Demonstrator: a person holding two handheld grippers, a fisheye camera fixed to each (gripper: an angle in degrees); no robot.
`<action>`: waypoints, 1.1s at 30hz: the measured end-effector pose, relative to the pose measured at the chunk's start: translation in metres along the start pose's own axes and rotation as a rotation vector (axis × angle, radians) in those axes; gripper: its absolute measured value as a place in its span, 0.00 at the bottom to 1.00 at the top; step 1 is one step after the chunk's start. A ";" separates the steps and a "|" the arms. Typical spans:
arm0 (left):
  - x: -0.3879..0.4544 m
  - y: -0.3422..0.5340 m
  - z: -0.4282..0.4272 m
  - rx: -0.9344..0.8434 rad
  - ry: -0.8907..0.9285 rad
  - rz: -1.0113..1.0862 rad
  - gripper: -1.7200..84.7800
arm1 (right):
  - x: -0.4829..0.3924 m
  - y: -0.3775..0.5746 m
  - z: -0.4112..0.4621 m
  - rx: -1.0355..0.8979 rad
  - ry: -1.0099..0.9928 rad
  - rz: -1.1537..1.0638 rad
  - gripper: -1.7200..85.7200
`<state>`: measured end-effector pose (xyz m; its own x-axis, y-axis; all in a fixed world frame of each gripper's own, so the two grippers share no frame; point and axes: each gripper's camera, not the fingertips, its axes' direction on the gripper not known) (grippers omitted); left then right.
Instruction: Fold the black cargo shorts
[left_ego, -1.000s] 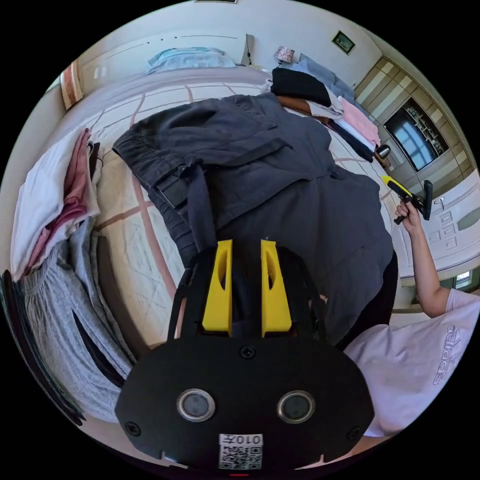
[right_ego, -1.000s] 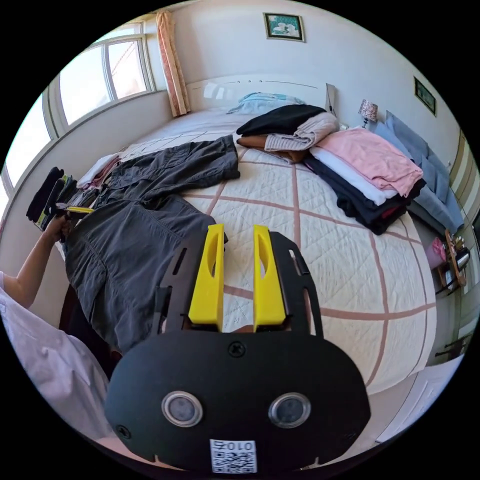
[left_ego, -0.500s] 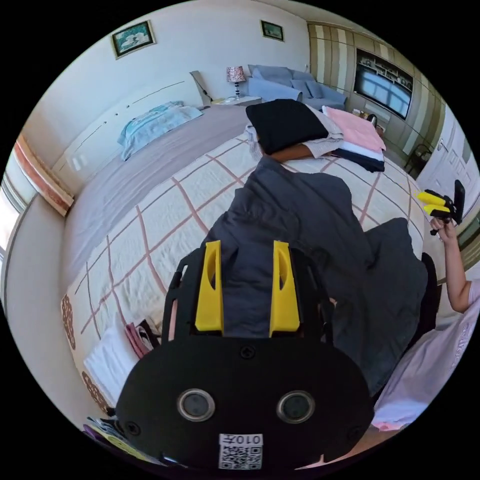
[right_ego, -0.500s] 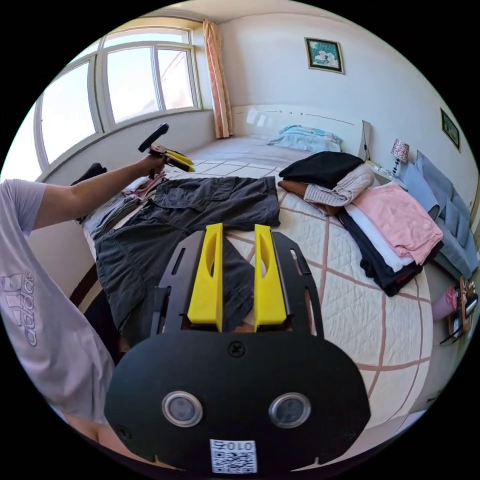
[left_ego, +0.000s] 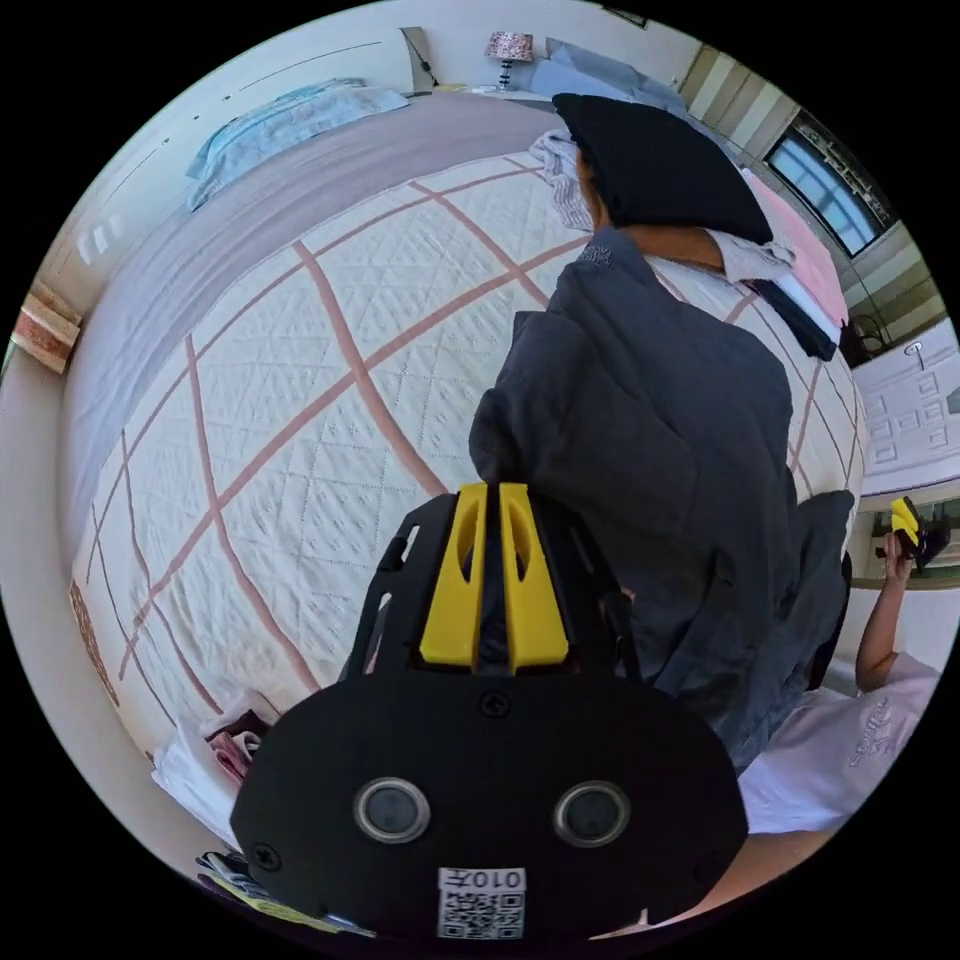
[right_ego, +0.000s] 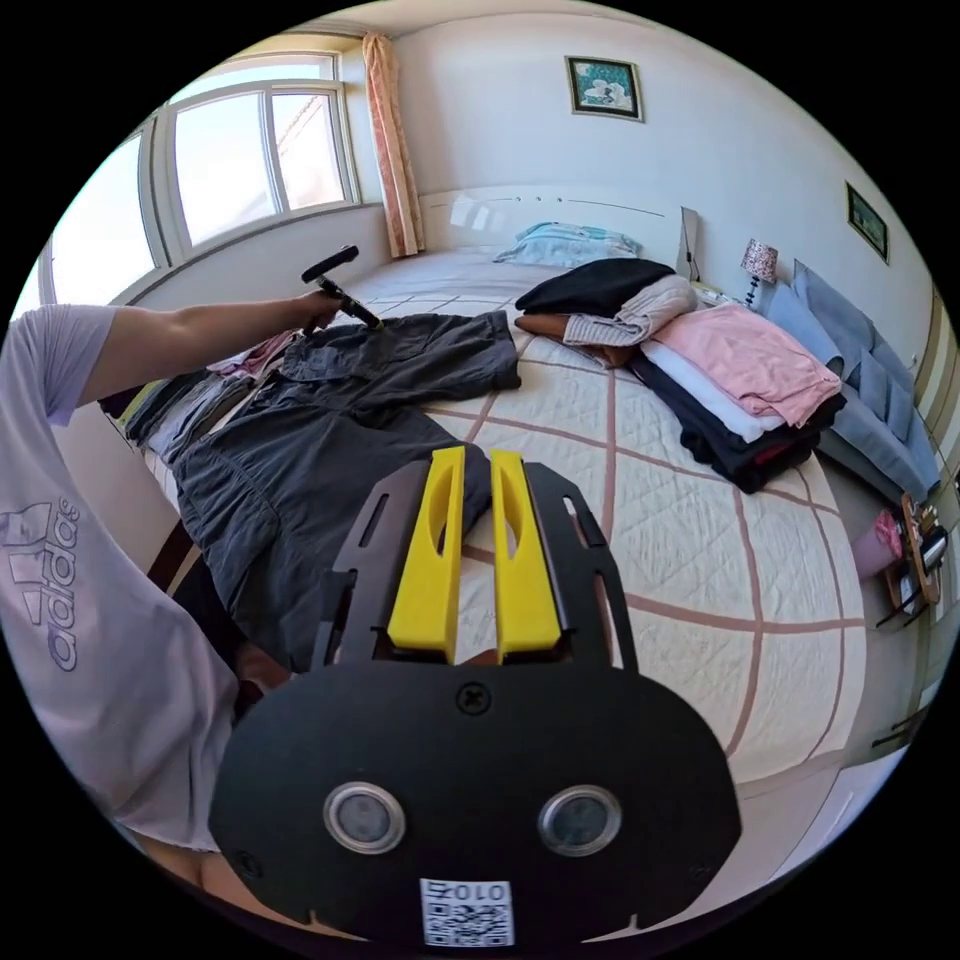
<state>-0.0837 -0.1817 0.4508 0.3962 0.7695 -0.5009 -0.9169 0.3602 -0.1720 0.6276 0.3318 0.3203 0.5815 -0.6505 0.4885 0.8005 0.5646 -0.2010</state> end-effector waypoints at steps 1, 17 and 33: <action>0.020 0.005 -0.022 0.054 -0.033 0.048 0.04 | -0.001 -0.005 0.006 -0.014 -0.006 0.023 0.07; 0.456 0.272 -0.058 0.191 -0.268 0.499 0.02 | -0.072 0.001 0.047 0.016 -0.444 0.204 0.20; 0.354 0.476 -0.066 0.371 0.003 -0.153 0.12 | -0.191 -0.039 0.053 -0.043 0.027 -0.132 0.23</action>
<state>-0.3829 0.2276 0.1354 0.5264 0.6906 -0.4960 -0.7672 0.6373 0.0731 0.4775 0.4605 0.2804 0.4737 -0.7318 0.4900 0.8756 0.4510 -0.1729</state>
